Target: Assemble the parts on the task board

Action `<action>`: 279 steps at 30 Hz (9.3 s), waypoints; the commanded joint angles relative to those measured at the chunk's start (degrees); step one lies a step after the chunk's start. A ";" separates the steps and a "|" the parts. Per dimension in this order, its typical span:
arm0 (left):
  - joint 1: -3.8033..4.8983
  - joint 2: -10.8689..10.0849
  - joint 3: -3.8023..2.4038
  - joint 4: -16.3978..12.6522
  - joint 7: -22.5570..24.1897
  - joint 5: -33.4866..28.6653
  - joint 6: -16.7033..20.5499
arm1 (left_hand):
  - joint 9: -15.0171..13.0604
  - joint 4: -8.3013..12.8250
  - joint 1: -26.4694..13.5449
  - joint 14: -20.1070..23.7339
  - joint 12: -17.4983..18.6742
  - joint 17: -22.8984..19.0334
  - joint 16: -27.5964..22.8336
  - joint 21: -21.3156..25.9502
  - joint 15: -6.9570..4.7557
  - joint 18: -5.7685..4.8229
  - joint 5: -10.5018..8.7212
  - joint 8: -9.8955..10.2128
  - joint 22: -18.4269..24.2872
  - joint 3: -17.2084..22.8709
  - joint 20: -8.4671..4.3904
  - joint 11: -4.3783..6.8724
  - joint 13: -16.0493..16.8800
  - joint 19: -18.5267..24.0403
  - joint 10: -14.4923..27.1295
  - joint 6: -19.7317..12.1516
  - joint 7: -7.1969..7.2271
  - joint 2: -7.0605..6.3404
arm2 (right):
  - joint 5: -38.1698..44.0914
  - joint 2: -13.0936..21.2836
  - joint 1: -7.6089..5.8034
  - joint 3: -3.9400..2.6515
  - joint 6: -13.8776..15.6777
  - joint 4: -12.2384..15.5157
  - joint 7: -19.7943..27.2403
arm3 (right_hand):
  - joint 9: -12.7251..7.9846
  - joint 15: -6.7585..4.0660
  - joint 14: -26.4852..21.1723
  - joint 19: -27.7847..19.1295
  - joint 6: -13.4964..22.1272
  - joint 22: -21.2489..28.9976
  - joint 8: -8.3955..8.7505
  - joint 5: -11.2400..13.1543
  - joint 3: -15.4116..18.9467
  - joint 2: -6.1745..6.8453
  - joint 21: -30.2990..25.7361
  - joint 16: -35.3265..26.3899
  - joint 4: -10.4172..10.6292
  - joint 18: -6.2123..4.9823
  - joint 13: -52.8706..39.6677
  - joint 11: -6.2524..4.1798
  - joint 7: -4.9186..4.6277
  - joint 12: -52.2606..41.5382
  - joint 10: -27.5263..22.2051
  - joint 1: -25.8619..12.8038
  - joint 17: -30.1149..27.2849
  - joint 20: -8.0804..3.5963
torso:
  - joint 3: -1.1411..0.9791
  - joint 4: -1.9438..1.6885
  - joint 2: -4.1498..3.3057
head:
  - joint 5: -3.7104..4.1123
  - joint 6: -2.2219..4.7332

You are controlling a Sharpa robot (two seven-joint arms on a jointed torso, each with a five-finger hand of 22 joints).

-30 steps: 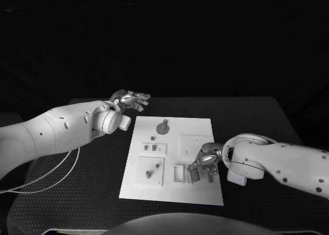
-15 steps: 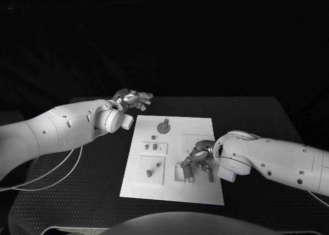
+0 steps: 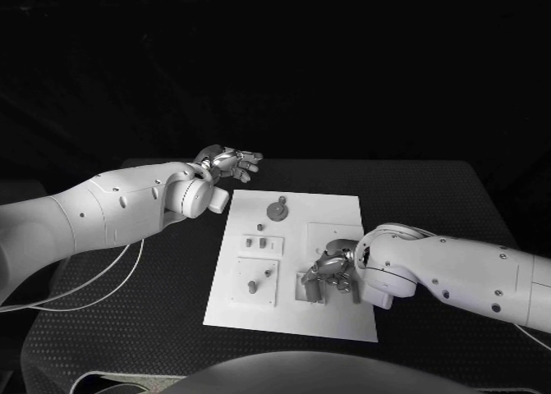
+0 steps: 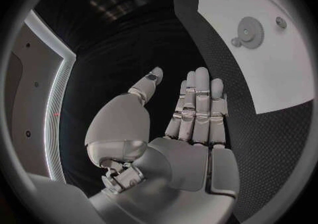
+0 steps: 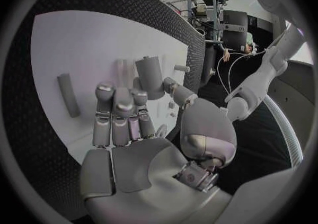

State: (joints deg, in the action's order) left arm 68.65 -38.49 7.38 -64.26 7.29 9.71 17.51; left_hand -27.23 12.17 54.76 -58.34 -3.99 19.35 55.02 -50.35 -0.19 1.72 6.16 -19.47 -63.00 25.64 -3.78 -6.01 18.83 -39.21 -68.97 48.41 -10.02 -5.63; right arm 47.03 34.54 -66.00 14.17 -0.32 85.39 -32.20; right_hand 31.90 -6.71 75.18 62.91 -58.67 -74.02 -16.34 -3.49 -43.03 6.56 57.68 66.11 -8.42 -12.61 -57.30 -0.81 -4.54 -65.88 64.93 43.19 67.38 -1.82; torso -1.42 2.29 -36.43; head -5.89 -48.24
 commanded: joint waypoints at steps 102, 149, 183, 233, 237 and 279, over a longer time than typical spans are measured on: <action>0.10 0.07 -0.03 -0.06 -0.19 -0.21 -1.49 | 0.29 -0.84 -0.76 0.03 0.05 0.40 -0.30 0.46 0.31 -0.05 -0.30 -0.27 -0.34 0.13 -1.73 -0.03 -0.13 0.31 0.65 -0.66 0.06 -0.04 | 1.43 -1.40 1.18 0.02 -0.83 -2.14 0.86 | 0.92 -0.49 -0.82 -0.65 -0.45 1.65 0.32 0.68 3.74 6.95 1.12 0.79 6.48 -2.39 -0.12 -0.48 -0.54 -0.10 -0.86 -8.38 -0.52 -0.97 | -0.09 0.08 -0.02 | -0.52 -0.04; 0.09 -0.51 -0.01 -0.31 -0.25 -0.06 -1.81 | 0.34 -0.83 -0.59 -0.01 -0.01 0.54 -0.30 0.49 0.30 -0.04 -0.27 -0.37 -0.48 0.24 -1.72 -0.02 -0.11 0.31 0.63 -0.65 0.07 0.03 | 31.79 4.67 2.13 -0.47 1.84 6.37 8.35 | 2.40 -1.47 0.80 1.02 -4.92 3.53 -1.60 0.68 8.49 6.20 1.81 0.49 -3.37 -2.39 0.01 -2.04 1.10 -1.63 3.64 7.77 -1.72 -1.12 | -0.07 0.05 -0.02 | -0.52 -0.07; 0.09 -0.59 0.01 -0.33 -0.46 0.04 -1.79 | 0.39 -0.94 -0.73 -0.04 -0.06 0.65 -0.30 0.51 0.28 -0.05 -0.31 -0.43 -0.58 0.17 -1.72 0.01 -0.08 0.28 0.55 -0.67 0.06 0.02 | 40.77 3.23 4.91 -0.46 2.95 6.91 3.39 | 2.27 -1.48 1.00 1.22 -6.48 4.32 -1.43 0.63 7.84 6.12 2.14 0.67 4.23 -2.39 0.09 -2.68 1.73 -0.80 5.28 2.66 -2.39 -1.17 | -0.05 0.07 -0.02 | -0.79 -0.54; 0.09 -0.87 0.03 -0.39 -0.97 0.64 -2.34 | 0.48 -1.03 -0.79 -0.05 -0.02 0.79 -0.32 0.57 0.28 -0.03 -0.33 -0.49 -0.71 0.14 -1.74 -0.02 -0.10 0.27 0.68 -0.75 0.04 -0.08 | 28.92 9.51 0.86 -4.40 5.65 6.07 9.10 | 2.97 -1.31 0.63 0.53 -2.49 5.30 0.50 0.69 6.27 9.27 2.71 0.83 3.31 -2.39 -0.88 -1.32 0.30 -0.13 4.47 5.63 -2.98 -1.70 | -0.13 0.30 0.04 | -0.52 0.32; 0.09 -0.88 0.03 -0.43 -0.90 0.64 -2.29 | 0.48 -1.03 -0.77 -0.06 -0.02 0.81 -0.32 0.57 0.28 -0.03 -0.33 -0.50 -0.72 0.15 -1.74 -0.01 -0.10 0.26 0.68 -0.75 0.04 -0.06 | 20.54 10.68 0.24 -4.41 2.79 5.44 6.70 | 4.28 -1.19 0.61 0.44 -2.95 5.40 -0.47 0.70 4.92 8.30 2.75 0.78 3.05 -2.39 -0.94 -1.32 0.36 -0.10 4.20 7.74 -3.03 -1.53 | -0.16 0.16 -0.03 | -0.21 0.49; 0.09 -1.24 0.07 -0.16 -1.11 0.83 -2.72 | 0.53 -0.91 -0.56 -0.13 -0.05 0.95 -0.29 0.59 0.26 -0.02 -0.33 -0.62 -0.85 0.20 -1.75 0.00 -0.08 0.23 0.67 -0.70 0.07 0.00 | 21.92 11.22 2.59 -1.80 -8.38 4.61 -1.61 | 13.81 -0.45 -1.25 -2.50 0.96 5.49 1.49 0.70 2.58 5.07 4.20 1.37 6.17 -2.39 -2.23 -0.59 -0.40 -1.02 0.93 2.34 -2.41 -0.64 | 0.00 0.04 -0.05 | 1.25 -0.08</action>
State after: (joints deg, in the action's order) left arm 68.66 -39.76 7.48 -64.22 5.87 10.23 15.63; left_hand -26.77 11.41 54.35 -58.34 -3.99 20.23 55.02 -50.13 -0.18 1.70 6.16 -19.93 -63.78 25.81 -3.78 -6.09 18.78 -39.21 -68.68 48.00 -10.02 -5.65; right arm 67.77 45.95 -63.76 12.22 -7.28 90.07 -33.48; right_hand 45.84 -7.55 73.83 60.76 -57.59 -68.58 -15.11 -2.89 -40.24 11.75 61.90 67.23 -2.05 -13.80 -59.61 -1.62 -4.77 -66.71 65.94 46.15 64.97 -2.58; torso -1.40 2.28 -36.48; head -4.54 -48.27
